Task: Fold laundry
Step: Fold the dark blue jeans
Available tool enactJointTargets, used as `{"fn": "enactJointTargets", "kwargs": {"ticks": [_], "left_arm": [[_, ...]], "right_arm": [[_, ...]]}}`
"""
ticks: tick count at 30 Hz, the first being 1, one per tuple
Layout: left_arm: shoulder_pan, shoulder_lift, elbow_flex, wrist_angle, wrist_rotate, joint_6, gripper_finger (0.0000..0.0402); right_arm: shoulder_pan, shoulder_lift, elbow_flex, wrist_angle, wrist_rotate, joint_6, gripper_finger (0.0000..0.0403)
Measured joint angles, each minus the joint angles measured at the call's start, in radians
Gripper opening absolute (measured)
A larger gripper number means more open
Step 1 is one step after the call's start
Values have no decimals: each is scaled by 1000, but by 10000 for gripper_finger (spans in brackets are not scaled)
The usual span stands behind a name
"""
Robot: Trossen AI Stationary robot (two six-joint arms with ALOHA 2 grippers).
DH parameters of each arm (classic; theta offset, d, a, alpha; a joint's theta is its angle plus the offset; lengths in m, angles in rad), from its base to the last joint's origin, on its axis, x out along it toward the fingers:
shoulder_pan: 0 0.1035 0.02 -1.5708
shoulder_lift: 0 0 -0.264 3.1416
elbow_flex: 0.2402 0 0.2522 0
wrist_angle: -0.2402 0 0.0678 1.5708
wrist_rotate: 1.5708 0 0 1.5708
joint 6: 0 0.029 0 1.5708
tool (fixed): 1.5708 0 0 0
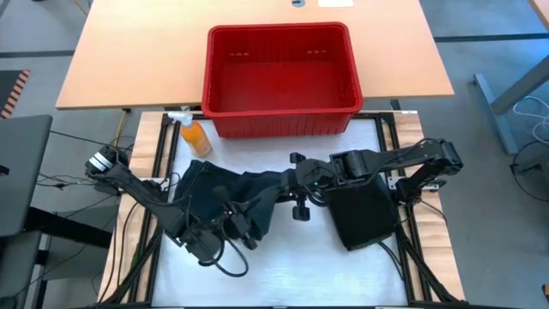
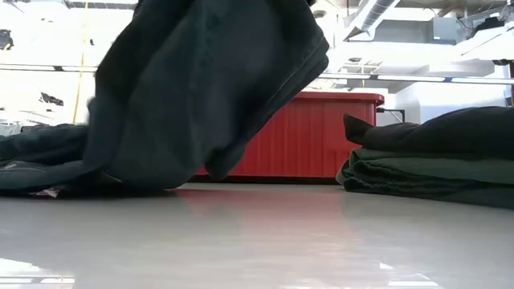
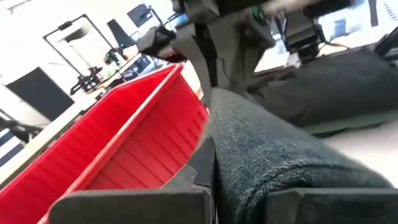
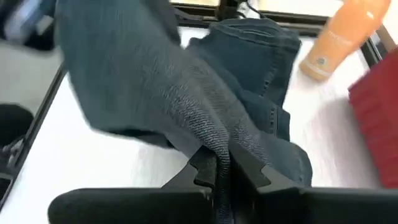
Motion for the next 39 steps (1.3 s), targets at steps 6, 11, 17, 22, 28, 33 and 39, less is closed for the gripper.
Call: {"fn": "enactJointTargets", "kwargs": {"ticks": [6,11,17,22,28,33,39], "left_arm": [[-56,-80,-1,105,30,129,2],[-89,-150,-1,66,3,110,1],[-125,-174,-1,62,-11,102,0],[-162,-174,-1,69,-51,102,0],[-197,-194,-1,68,-89,109,0],[-196,-264,-1,61,53,78,0],[-197,-335,0,33,127,5,0]], "right_arm": [[2,-29,2,-13,-12,-158,68],[13,-97,2,-56,4,-259,124],[36,-160,-27,-167,8,-293,227],[19,-272,-233,-69,8,-224,265],[3,-552,-736,502,-51,-119,263],[16,-612,-1112,1202,-120,-57,263],[14,-408,-1232,1809,-196,-61,263]]}}
